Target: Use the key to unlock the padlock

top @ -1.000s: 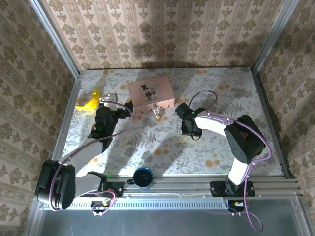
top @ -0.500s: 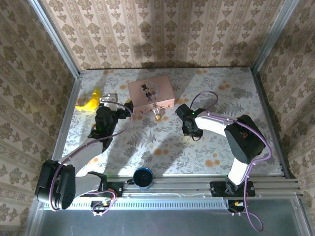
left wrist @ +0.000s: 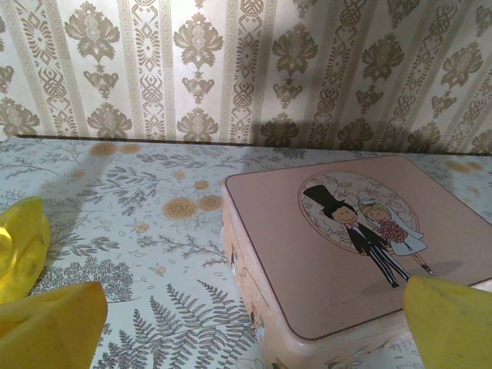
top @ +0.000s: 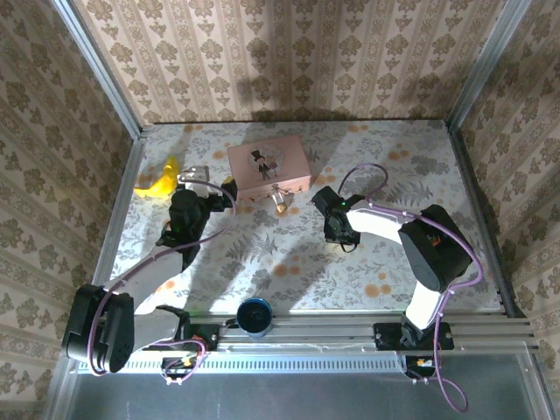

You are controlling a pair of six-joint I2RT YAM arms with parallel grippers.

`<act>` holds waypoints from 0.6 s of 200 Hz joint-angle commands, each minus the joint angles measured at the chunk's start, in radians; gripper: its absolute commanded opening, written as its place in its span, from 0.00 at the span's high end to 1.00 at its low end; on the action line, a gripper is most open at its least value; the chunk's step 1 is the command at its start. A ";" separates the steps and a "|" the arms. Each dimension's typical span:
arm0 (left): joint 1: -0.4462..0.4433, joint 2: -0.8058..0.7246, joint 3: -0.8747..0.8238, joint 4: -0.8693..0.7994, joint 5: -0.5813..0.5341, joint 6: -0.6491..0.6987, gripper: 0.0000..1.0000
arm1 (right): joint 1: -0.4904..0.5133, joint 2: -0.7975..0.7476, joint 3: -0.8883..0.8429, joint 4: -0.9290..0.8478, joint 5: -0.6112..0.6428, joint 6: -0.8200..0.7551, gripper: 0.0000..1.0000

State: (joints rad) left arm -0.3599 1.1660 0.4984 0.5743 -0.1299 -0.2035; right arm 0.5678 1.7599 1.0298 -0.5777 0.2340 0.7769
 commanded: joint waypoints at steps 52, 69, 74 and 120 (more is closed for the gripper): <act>-0.010 -0.006 0.039 -0.026 0.005 -0.022 0.00 | 0.000 -0.046 -0.040 -0.033 0.045 0.036 1.00; -0.010 -0.008 0.057 -0.052 0.008 -0.030 0.00 | 0.000 -0.074 -0.049 -0.027 0.051 0.036 1.00; -0.010 -0.009 0.062 -0.061 0.009 -0.032 0.00 | 0.000 -0.083 -0.052 -0.023 0.051 0.036 1.00; -0.010 -0.027 0.106 -0.157 0.000 -0.064 0.00 | 0.000 -0.194 -0.074 0.008 0.037 -0.007 1.00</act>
State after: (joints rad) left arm -0.3614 1.1645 0.5621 0.4908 -0.1280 -0.2298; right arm 0.5678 1.6428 0.9672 -0.5755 0.2550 0.7868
